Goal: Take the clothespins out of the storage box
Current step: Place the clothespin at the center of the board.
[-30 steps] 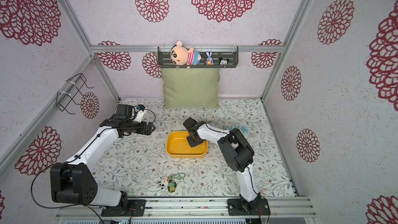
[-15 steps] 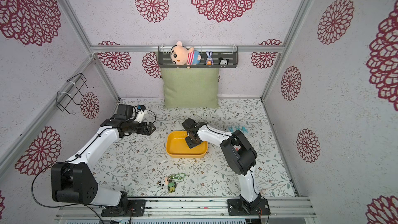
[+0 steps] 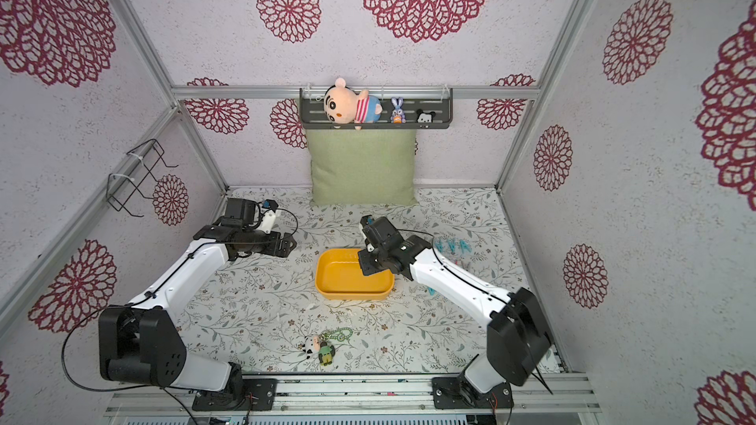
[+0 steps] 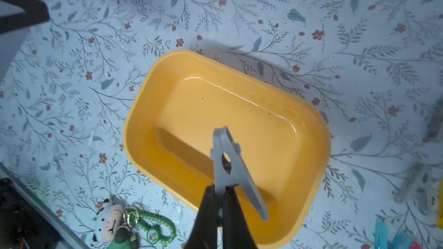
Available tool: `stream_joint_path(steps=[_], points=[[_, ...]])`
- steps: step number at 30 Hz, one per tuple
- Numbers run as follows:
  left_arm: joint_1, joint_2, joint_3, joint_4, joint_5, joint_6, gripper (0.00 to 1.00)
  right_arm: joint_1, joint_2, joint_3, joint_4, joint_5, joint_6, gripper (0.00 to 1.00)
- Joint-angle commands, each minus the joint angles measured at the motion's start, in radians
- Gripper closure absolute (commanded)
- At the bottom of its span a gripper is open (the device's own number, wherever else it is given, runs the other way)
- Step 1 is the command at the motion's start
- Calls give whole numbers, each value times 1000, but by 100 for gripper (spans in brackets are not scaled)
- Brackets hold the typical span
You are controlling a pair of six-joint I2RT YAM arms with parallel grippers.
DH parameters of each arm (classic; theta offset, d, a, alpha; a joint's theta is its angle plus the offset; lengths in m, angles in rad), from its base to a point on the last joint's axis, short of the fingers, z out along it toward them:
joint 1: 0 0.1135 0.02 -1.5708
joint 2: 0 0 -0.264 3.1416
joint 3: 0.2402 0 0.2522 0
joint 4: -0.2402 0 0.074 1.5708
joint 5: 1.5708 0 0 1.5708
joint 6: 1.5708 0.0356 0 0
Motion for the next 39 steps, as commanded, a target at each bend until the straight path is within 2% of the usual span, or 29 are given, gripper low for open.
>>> stream_joint_path(steps=[1,8,16,20,25,32,39], points=[[-6,7,-5,8,-13,4,1,3,-114,-85,-75,76,197,100],[-7,7,-6,11,-21,6,1,3,-356,-369,-187,126,488,100],[-23,13,-7,9,-28,6,1,-8,-411,-513,-255,143,588,100],[-25,10,-7,9,-30,7,1,-79,-411,-578,-210,92,551,100],[-29,9,-7,8,-29,7,1,-206,-378,-632,-142,25,442,100],[-33,11,-6,9,-36,7,1,-302,-278,-621,-66,-44,285,100],[-36,7,-4,5,-39,7,1,-351,-230,-619,-25,-71,261,100]])
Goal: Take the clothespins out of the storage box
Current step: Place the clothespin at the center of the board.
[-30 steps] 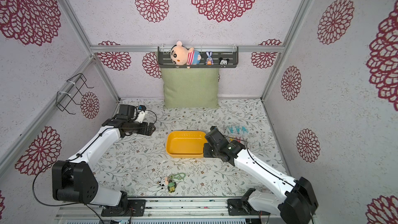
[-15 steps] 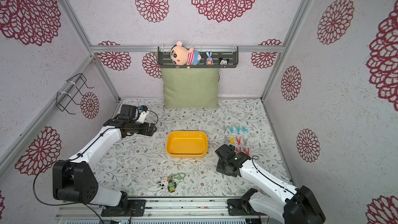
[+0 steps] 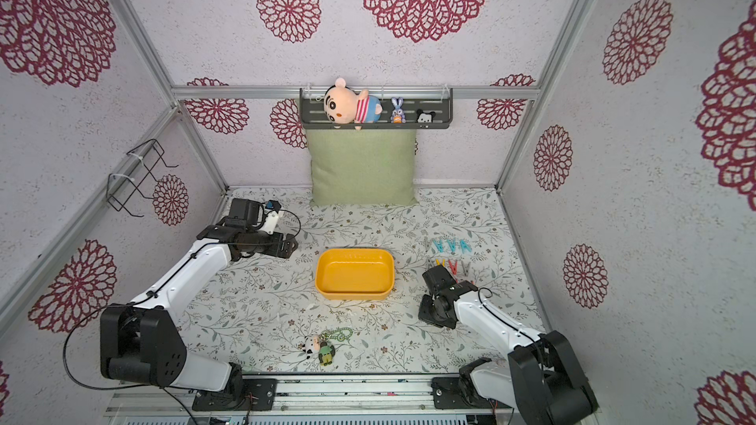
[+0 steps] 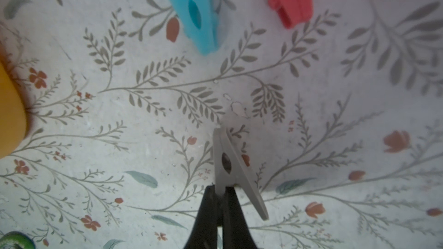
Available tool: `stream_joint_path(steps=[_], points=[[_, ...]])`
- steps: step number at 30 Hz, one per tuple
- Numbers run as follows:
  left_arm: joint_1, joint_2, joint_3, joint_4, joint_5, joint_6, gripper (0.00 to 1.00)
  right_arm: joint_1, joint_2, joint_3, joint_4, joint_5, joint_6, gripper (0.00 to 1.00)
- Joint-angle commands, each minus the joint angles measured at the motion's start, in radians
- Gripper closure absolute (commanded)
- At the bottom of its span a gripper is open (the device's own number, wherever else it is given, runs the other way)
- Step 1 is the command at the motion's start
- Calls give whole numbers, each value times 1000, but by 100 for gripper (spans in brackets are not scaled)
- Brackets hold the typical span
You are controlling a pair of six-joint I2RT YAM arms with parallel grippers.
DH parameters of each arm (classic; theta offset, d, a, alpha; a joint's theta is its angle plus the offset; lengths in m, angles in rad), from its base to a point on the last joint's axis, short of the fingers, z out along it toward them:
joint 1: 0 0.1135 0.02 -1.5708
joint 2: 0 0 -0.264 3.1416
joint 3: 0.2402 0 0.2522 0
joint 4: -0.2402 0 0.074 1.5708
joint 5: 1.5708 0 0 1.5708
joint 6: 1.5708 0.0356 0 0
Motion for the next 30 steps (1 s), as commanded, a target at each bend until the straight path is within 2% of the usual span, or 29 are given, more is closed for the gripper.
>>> stream_joint_path(steps=[1,30], points=[[-8,3,-5,6,-1,7,1,-14,11,17,23,-26,-43,100],[-11,-13,-8,7,-5,11,0,-22,110,54,0,49,-46,100]])
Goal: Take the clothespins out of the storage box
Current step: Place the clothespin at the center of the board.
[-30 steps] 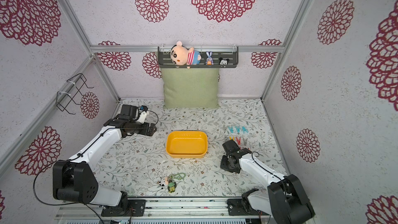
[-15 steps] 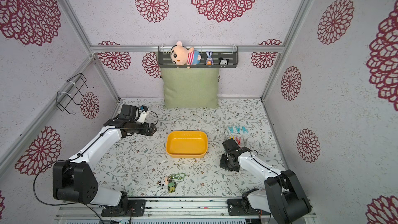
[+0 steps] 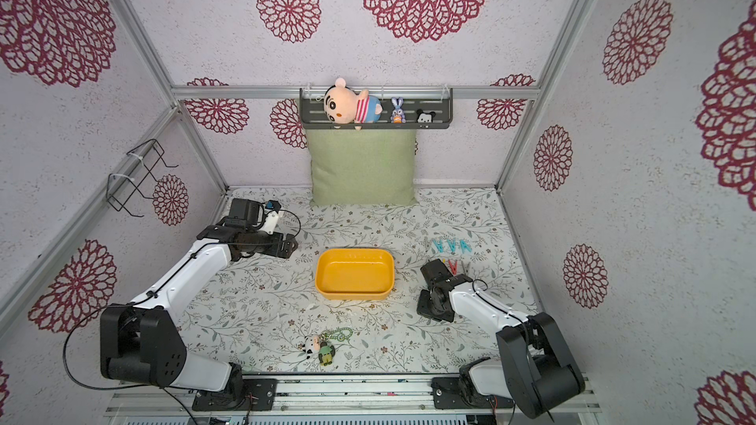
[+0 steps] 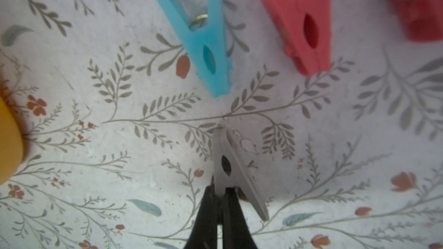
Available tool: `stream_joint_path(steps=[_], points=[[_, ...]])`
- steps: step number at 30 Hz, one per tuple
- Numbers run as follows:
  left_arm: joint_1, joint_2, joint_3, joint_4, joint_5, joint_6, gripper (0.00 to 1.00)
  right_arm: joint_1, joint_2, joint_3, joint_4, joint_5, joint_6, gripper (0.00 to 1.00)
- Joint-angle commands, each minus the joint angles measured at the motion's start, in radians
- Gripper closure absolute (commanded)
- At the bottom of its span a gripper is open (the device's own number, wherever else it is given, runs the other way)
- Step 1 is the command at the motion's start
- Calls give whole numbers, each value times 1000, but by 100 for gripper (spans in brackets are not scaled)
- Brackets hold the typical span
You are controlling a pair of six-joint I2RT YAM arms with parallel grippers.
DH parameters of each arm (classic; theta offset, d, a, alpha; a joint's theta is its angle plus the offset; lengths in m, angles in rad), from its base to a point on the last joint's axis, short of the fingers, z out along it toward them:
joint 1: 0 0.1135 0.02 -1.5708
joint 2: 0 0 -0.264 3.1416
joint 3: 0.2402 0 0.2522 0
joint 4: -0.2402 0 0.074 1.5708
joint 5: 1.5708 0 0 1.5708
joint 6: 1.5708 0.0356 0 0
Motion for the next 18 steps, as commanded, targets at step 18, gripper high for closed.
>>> stream_joint_path(steps=[18], points=[[-12,-12,-6,6,5,12,0,-8,-65,54,-91,19,-20,68]])
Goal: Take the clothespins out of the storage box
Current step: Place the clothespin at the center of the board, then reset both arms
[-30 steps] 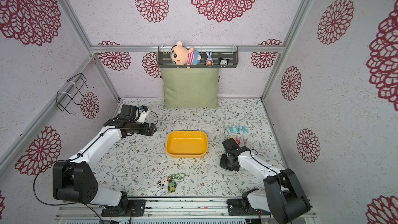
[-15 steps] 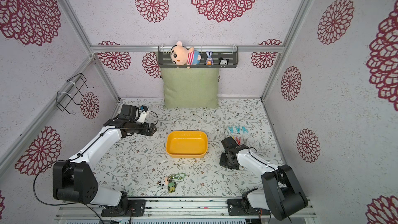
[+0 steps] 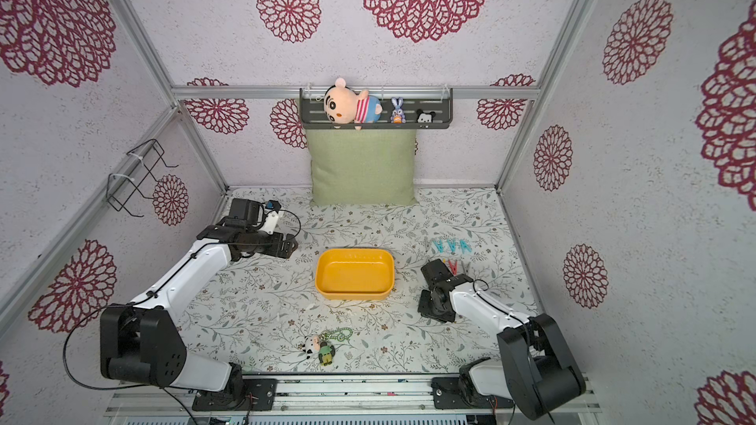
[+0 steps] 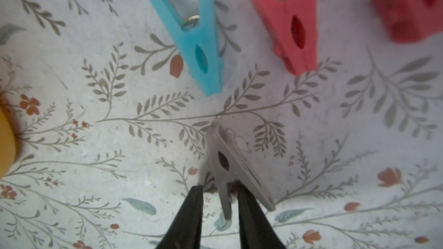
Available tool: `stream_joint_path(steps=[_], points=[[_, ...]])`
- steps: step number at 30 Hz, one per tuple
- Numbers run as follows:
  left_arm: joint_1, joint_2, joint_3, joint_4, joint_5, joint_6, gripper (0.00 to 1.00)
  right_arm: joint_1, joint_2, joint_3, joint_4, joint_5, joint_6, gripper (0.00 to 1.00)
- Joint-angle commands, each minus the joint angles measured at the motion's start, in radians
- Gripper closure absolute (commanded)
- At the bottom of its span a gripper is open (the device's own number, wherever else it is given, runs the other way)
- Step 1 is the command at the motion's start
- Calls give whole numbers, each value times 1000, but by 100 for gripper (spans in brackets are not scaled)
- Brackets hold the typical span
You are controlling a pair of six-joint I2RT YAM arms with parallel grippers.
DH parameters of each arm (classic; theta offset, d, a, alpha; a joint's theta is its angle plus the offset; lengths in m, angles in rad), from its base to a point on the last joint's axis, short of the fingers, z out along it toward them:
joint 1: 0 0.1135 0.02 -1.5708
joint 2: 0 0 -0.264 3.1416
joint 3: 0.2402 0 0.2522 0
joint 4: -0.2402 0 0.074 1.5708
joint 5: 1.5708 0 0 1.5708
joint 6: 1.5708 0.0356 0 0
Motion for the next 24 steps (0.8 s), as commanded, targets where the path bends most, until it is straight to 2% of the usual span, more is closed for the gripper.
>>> stream_joint_path(steps=[1,8,12,15,18,22,23,24], points=[[-12,-13,-6,6,6,9,0,-7,-58,60,-71,3,-16,68],[-12,-11,-4,6,-2,9,0,-7,-142,165,-118,-82,-40,66],[-12,-12,-3,9,-25,11,0,-7,-171,240,-107,-57,-50,66],[-12,-17,-2,17,-52,13,0,-7,-207,262,-25,-4,-66,66],[1,-26,10,4,-78,20,1,-7,-246,256,101,48,-102,60],[74,-44,14,-6,-87,23,2,-6,-286,214,306,144,-202,54],[97,-52,9,2,-108,23,2,-6,-297,184,372,181,-241,48],[119,-62,1,17,-131,20,2,-9,-305,152,436,229,-287,36]])
